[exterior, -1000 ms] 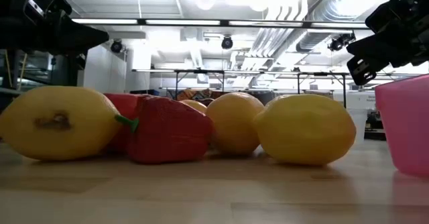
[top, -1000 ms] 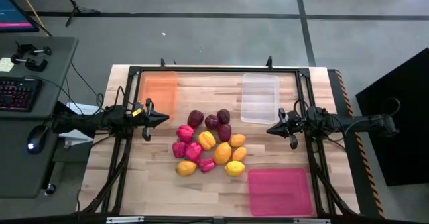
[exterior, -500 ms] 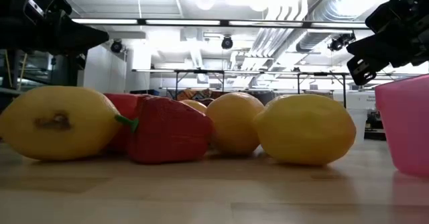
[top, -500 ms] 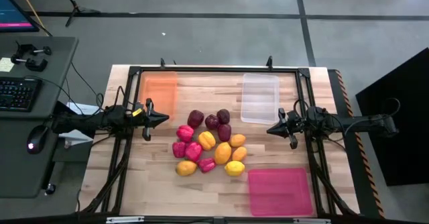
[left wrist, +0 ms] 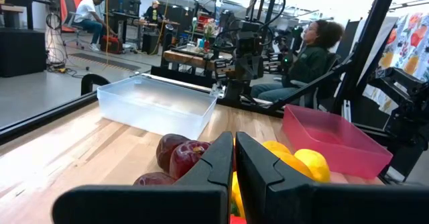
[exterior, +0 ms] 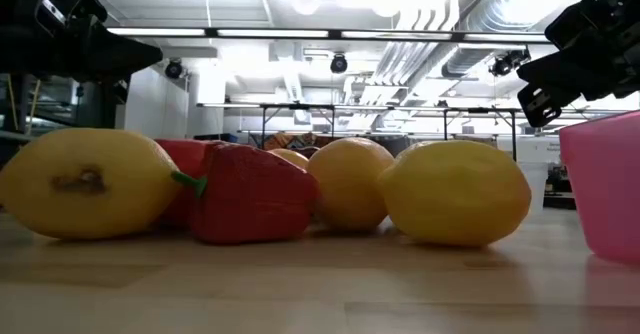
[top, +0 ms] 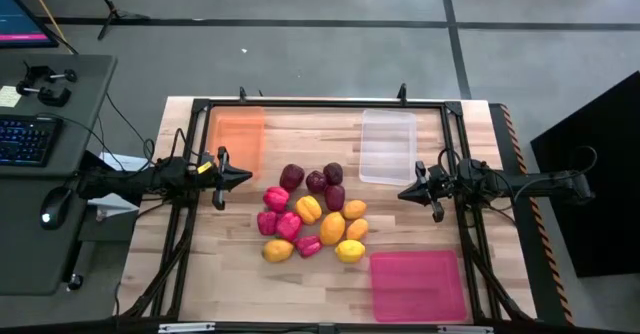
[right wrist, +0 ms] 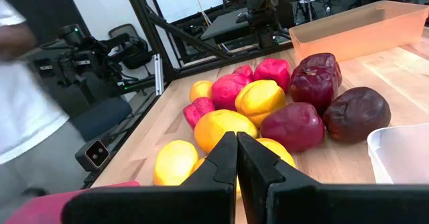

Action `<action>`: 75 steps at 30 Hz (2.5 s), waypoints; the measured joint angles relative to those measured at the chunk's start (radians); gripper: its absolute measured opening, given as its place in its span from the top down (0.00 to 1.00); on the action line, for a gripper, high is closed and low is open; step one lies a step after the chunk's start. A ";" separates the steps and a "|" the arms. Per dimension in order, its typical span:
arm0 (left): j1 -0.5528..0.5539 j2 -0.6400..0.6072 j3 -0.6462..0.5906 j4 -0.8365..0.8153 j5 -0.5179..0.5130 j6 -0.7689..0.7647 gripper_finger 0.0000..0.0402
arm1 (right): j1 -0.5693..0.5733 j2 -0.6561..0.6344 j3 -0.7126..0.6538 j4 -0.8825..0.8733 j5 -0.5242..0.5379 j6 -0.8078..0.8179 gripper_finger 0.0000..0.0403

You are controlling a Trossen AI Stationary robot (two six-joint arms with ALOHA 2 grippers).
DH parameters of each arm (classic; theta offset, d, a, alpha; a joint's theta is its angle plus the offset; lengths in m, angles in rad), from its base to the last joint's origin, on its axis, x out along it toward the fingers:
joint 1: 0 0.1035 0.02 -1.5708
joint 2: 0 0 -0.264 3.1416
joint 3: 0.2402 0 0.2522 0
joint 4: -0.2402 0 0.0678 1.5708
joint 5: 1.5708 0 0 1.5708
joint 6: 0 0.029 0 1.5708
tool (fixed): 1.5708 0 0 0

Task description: Sort produce into baskets

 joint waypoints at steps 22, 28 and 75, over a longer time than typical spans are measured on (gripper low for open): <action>0.000 0.000 0.000 0.000 0.000 0.000 0.99 | -0.002 0.077 0.035 0.764 0.655 0.594 1.00; 0.000 0.000 0.000 0.000 0.000 0.000 0.99 | -0.002 0.335 0.297 0.715 0.259 0.486 1.00; 0.000 0.000 0.000 0.000 0.000 0.000 0.99 | 0.152 1.648 1.408 -0.987 0.203 -0.210 0.41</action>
